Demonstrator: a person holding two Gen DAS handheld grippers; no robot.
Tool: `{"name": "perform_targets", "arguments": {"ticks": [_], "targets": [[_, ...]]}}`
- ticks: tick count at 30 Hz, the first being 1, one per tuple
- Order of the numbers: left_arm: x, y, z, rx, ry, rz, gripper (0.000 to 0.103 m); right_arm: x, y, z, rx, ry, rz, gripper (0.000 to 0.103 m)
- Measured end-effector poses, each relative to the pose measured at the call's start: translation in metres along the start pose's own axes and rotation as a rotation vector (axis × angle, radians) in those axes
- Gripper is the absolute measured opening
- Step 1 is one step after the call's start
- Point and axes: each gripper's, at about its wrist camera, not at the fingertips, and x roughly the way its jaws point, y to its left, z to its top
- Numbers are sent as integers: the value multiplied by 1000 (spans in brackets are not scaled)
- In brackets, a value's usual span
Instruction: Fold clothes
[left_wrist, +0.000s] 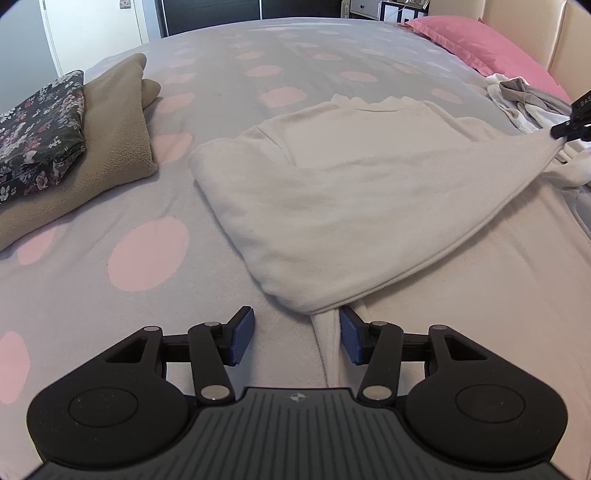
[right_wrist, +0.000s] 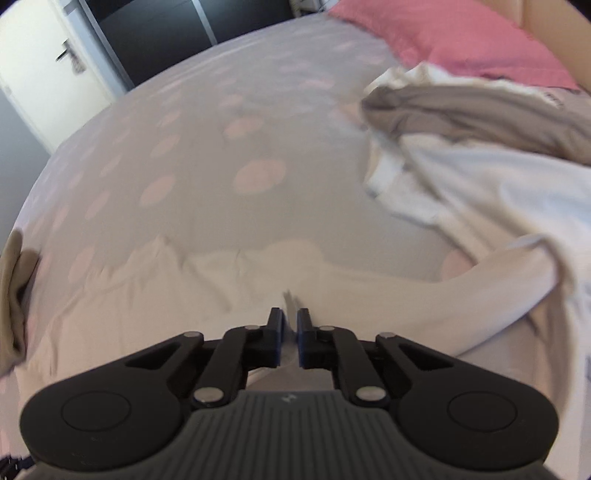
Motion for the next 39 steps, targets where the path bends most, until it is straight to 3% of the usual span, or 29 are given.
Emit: {"name": "perform_targets", "arguments": {"ticks": [5, 9, 17, 18, 20, 23, 30, 35, 39], "targets": [[1, -2, 3, 4, -9, 13, 48, -8, -12, 10, 15, -64, -122, 9], [3, -6, 9, 23, -34, 27, 48, -2, -24, 9, 61, -11, -96, 9], [12, -31, 26, 126, -91, 64, 47, 4, -22, 5, 48, 5, -98, 9], [14, -35, 27, 140, -95, 82, 45, 4, -21, 5, 45, 5, -97, 9], [15, -35, 29, 146, -106, 95, 19, 5, -21, 4, 40, 9, -97, 9], [5, -23, 30, 117, -96, 107, 9, 3, -21, 3, 40, 15, -97, 9], [-3, 16, 12, 30, -48, 116, 6, 2, -15, -5, 0, 78, -102, 9], [1, 15, 8, 52, -22, 109, 6, 15, -28, -24, -4, 163, -164, 9], [1, 19, 10, 36, 2, 81, 9, 26, -38, -33, -7, 192, -121, 11]]}}
